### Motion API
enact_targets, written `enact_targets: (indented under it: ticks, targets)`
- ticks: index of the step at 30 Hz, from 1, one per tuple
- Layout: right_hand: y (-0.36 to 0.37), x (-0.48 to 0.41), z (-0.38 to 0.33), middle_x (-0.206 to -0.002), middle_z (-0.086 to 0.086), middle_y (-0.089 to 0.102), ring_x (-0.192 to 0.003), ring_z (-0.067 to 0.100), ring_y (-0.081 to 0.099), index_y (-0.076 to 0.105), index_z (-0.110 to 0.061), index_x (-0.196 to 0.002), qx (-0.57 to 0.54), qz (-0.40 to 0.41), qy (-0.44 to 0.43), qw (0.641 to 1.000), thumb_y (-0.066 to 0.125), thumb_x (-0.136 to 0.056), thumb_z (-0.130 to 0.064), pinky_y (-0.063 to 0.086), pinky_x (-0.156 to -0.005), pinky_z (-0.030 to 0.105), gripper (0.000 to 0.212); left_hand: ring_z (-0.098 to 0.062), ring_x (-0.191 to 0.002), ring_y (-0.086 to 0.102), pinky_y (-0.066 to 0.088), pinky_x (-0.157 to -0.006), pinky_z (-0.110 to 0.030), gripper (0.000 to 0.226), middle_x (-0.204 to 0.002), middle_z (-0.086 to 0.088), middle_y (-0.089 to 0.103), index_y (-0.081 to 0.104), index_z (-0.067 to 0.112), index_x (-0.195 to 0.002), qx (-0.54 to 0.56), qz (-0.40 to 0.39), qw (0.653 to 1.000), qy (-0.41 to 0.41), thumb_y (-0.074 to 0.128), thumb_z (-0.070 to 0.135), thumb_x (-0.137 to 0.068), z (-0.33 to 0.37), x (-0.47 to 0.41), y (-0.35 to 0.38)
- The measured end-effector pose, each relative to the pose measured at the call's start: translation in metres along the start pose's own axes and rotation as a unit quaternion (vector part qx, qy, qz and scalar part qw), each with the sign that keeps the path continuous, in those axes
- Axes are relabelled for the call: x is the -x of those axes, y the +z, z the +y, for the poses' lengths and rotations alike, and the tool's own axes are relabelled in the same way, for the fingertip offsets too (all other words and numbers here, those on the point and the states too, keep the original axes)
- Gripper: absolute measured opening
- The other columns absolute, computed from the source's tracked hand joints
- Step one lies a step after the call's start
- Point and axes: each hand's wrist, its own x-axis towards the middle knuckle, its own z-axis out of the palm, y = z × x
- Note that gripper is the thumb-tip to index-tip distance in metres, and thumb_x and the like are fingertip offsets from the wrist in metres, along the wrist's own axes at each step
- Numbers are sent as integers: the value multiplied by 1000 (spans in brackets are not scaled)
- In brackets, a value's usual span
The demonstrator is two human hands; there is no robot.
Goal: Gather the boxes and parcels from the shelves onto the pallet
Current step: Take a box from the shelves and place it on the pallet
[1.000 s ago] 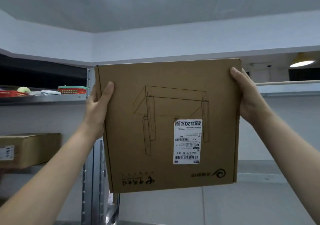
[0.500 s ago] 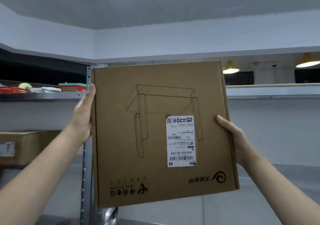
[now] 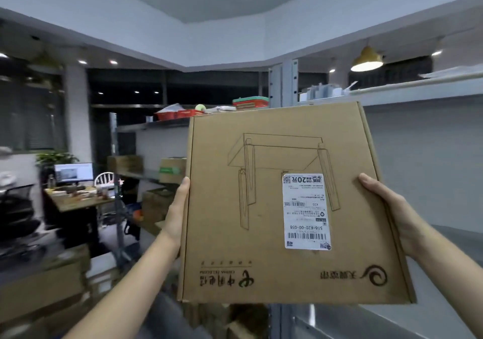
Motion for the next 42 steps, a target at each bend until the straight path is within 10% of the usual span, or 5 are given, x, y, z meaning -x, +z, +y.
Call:
enact_targets:
  ticks: [7, 16, 24, 29, 42]
  targets:
    - [169, -105, 79, -106, 13, 73, -90, 32, 73, 76, -29, -99, -5, -77, 32, 997, 72, -56, -78, 59, -66, 38, 65, -36, -119, 49, 35, -106, -50, 68, -136, -22, 50, 50, 4, -137, -18, 148, 989, -13, 44, 56, -93, 60, 49, -168]
    - [347, -209, 148, -105, 13, 74, -83, 27, 74, 70, -21, -112, -31, -178, 77, 981, 64, -70, -68, 59, -60, 32, 62, -36, -117, 50, 38, -102, -51, 63, -137, -23, 49, 49, 7, -139, -25, 228, 973, -1, 39, 54, -97, 98, 81, -329]
    - [421, -352, 209, -111, 13, 72, -104, 34, 68, 71, -24, -114, -20, -221, 113, 969, 70, -67, -69, 48, -100, 51, 65, -34, -109, 59, 45, -98, -51, 64, -129, -22, 57, 54, 9, -136, -47, 303, 952, -7, 47, 57, -92, 52, 33, -437]
    - [479, -454, 248, -112, 12, 72, -99, 32, 70, 72, -30, -110, -45, -273, 141, 951, 73, -66, -67, 58, -75, 40, 57, -34, -103, 61, 47, -91, -54, 65, -121, -19, 61, 57, 18, -132, -113, 352, 929, -22, 49, 66, -89, 35, -6, -516]
    - [686, -619, 379, -109, 15, 72, -94, 32, 72, 68, -24, -116, -9, -334, 192, 923, 75, -65, -67, 57, -71, 42, 67, -33, -118, 59, 43, -103, -54, 58, -129, -15, 62, 60, 22, -130, -81, 468, 879, -49, 53, 62, -88, 17, -41, -744]
